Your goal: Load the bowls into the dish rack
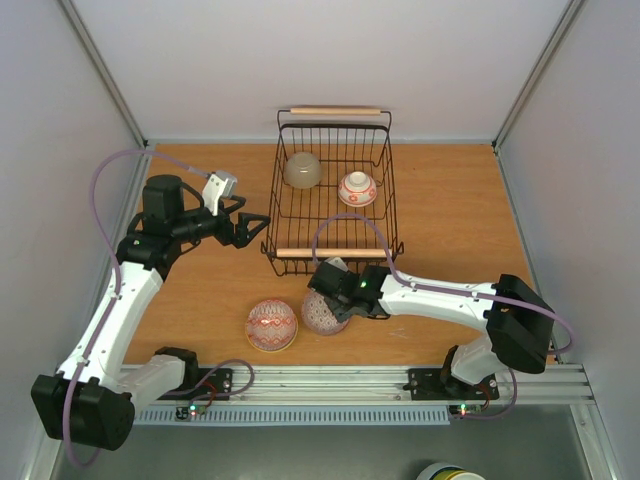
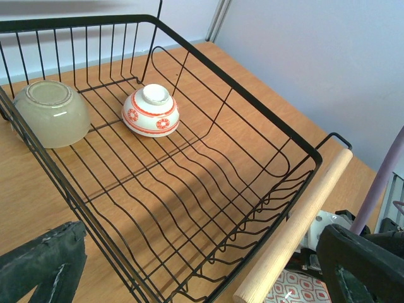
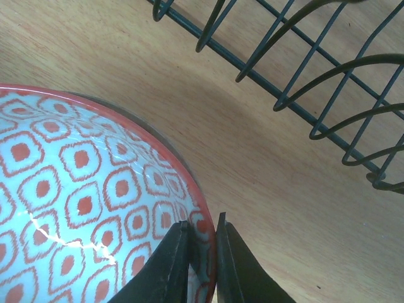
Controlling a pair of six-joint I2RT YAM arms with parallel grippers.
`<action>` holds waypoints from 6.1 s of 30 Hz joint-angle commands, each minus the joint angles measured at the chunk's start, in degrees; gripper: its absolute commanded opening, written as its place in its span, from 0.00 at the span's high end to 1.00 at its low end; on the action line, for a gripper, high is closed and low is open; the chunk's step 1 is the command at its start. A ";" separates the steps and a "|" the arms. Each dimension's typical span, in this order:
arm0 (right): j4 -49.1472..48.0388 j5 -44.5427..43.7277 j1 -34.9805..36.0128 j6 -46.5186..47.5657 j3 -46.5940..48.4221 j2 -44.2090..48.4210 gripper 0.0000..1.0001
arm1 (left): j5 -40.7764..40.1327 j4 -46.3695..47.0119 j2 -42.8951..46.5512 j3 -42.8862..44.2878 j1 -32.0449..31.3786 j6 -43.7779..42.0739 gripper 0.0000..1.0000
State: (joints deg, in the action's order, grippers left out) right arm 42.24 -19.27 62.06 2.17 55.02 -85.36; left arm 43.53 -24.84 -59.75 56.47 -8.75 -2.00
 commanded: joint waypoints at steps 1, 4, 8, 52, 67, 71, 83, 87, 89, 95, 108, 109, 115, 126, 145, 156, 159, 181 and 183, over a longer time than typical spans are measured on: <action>0.91 -4.43 -0.10 -0.94 1.07 1.40 0.91 | 1.29 1.88 -0.26 0.93 -0.21 -0.94 0.01; 1.17 -4.93 0.03 -0.90 0.92 2.62 0.97 | 1.31 1.86 -0.21 1.01 -0.21 -0.87 0.01; 1.11 -4.78 0.17 0.24 -0.03 5.60 0.98 | 1.29 1.81 -0.08 1.01 -0.21 -0.82 0.01; -0.35 -12.12 -6.25 17.81 27.97 6.10 0.99 | 8.40 -4.41 -0.04 3.63 -6.58 -6.20 0.01; -2.02 -6.56 -5.77 21.07 35.40 2.82 0.99 | -3.68 -3.37 -5.38 4.66 -6.80 -2.40 0.03; -2.08 -4.47 -5.26 21.60 35.86 2.65 0.99 | -4.36 -4.07 -6.96 5.31 -6.83 -2.13 0.04; -7.03 -1.77 -3.09 24.20 34.37 1.26 0.99 | -0.88 -5.70 -7.99 6.15 -7.45 -4.13 0.86; -7.13 -2.91 -2.99 24.62 34.29 1.06 0.99 | -1.52 -5.83 -8.17 6.12 -7.53 -4.52 0.99; -6.81 -3.40 -3.00 24.68 34.12 1.03 0.99 | -1.64 -5.76 -7.93 6.18 -7.56 -4.74 1.00; -7.43 0.08 -3.41 21.74 29.44 5.06 0.64 | -0.75 -2.95 -5.24 3.96 -7.56 -4.72 1.00; -21.19 44.14 -19.27 4.99 11.67 19.05 0.01 | 10.35 -2.70 -2.09 2.69 -7.46 -7.50 1.00; -22.30 46.40 -19.61 4.25 11.00 19.00 0.01 | 11.36 -2.94 -2.00 2.68 -7.50 -7.85 1.00; -26.15 52.26 -19.77 2.03 8.44 17.53 0.01 | 16.51 -4.24 -2.04 2.95 -7.49 -9.61 0.99; -34.62 64.14 -19.79 -4.02 5.85 13.39 0.01 | 16.79 -4.25 -2.50 2.95 -7.44 -9.82 0.99; -47.97 73.34 -19.80 -11.66 2.97 11.78 0.98 | 13.71 -4.03 -2.32 2.91 -7.42 -8.82 1.00; -23.47 47.45 -23.99 2.60 14.22 13.32 0.99 | 6.22 -1.20 3.04 1.15 -7.43 -7.17 0.07; -15.24 35.31 -24.53 6.00 21.52 9.51 0.99 | 1.99 -0.03 4.09 0.84 -7.33 -6.25 0.01; -1.68 2.84 -22.88 24.21 49.14 -23.86 0.99 | -4.24 0.14 1.21 1.28 -7.38 -5.55 0.01; -0.98 0.82 -22.36 25.71 51.71 -26.80 0.99 | -4.14 0.19 1.13 1.28 -7.40 -5.56 0.01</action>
State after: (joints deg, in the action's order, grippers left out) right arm 40.36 -11.81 38.46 22.94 101.30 -108.44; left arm 39.72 -27.14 -58.46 57.95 -15.90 -7.70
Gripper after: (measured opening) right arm 0.690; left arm 0.994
